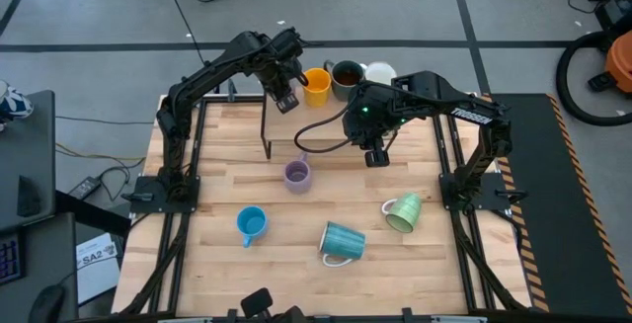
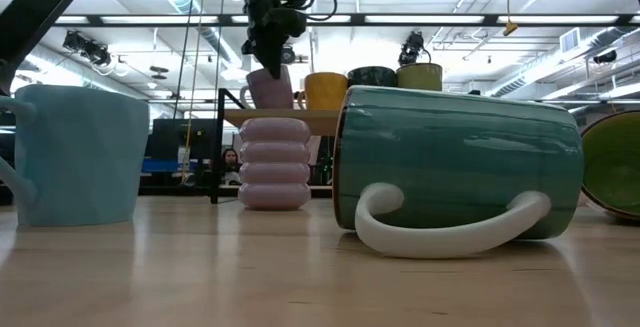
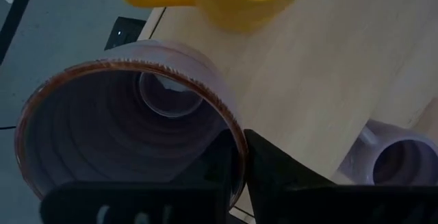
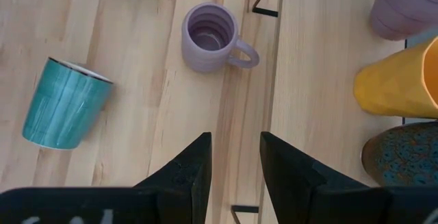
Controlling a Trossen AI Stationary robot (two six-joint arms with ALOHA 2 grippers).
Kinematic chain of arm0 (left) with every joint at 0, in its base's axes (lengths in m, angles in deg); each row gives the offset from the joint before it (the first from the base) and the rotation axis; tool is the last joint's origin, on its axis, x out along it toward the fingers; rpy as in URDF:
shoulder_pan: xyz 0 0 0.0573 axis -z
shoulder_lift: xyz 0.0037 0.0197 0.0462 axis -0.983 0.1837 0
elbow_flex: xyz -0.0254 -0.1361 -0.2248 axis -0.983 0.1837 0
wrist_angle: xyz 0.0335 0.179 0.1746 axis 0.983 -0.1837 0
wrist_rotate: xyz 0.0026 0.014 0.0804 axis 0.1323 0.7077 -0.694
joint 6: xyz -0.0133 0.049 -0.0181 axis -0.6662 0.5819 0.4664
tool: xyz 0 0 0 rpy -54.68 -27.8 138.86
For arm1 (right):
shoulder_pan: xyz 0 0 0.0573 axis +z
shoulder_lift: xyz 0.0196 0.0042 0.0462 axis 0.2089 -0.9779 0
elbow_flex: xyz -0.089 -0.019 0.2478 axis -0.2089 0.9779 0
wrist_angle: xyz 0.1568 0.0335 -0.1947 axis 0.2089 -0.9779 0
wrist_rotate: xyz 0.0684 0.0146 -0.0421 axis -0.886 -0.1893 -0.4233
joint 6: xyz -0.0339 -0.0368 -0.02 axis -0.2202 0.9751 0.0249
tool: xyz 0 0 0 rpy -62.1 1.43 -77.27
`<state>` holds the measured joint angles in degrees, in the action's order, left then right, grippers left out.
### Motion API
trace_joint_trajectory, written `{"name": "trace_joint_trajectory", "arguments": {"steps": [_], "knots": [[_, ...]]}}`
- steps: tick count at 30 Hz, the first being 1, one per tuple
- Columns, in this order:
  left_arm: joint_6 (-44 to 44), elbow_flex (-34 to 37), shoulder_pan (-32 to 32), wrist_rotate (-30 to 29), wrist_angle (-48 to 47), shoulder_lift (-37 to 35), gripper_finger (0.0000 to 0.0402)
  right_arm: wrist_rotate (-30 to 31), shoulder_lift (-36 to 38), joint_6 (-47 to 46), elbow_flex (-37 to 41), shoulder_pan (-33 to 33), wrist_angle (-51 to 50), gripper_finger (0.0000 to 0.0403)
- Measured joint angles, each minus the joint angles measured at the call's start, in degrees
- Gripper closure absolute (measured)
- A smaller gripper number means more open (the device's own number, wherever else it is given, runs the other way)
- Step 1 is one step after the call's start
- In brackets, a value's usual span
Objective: Place coffee mugs
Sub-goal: Put the violet mug on the shelf
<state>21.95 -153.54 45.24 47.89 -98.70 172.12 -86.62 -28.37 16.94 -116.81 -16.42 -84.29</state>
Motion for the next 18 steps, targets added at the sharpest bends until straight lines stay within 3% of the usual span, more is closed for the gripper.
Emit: {"name": "trace_joint_trajectory", "arguments": {"steps": [10,18], "knots": [[0.1,0.0,0.0,0.0,0.3,0.0,0.0359,0.0,0.0,0.0,0.0,0.0,0.0,0.0273],[0.1,0.0,0.0,0.0,0.5,0.0,0.0325,0.0,0.0,0.0,0.0,0.0,0.0,0.0273]]}}
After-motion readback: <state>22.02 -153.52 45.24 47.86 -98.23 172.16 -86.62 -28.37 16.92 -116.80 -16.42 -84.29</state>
